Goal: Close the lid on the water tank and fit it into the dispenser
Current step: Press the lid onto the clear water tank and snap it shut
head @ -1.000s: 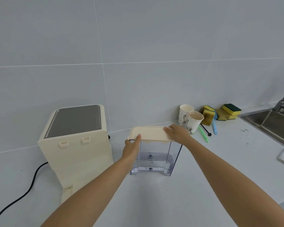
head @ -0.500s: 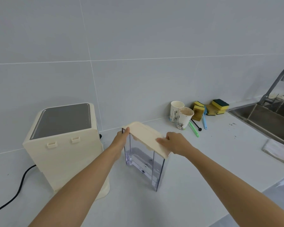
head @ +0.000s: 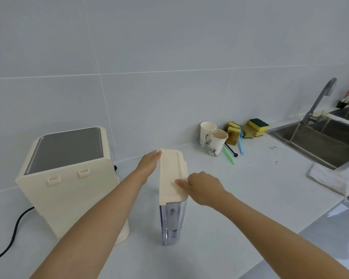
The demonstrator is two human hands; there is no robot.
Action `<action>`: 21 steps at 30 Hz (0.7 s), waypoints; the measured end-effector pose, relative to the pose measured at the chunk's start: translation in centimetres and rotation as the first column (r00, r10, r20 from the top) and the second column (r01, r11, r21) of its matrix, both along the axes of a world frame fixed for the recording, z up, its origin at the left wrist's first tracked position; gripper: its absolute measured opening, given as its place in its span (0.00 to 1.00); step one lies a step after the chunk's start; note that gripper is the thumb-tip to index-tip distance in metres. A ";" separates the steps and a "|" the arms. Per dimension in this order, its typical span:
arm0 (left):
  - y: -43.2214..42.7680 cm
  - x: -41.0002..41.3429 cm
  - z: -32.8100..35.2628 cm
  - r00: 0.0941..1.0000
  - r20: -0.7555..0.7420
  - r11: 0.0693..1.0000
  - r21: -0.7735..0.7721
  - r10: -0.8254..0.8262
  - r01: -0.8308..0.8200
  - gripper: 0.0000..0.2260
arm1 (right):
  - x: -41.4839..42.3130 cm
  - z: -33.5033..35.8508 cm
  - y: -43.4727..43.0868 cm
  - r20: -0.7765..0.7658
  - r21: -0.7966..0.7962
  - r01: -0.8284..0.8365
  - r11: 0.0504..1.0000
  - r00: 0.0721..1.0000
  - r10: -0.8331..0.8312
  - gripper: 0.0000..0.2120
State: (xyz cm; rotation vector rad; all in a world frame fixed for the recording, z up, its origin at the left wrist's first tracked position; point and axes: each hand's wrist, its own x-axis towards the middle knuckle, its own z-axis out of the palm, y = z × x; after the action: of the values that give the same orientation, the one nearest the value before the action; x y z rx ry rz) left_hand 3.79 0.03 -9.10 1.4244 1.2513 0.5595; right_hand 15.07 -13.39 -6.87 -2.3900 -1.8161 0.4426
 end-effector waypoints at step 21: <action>-11.2 -0.4 -1.3 0.627 -0.769 0.195 0.638 0.122 0.745 0.22 | 0.7 0.3 11.0 -0.142 0.024 -0.300 0.954 0.943 0.301 0.18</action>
State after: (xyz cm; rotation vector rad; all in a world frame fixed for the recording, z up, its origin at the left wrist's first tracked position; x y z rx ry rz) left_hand 3.43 -11.21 -10.41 3.2141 0.9679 0.4353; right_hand 15.72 -2.41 -6.62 -2.0210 -2.1159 0.6243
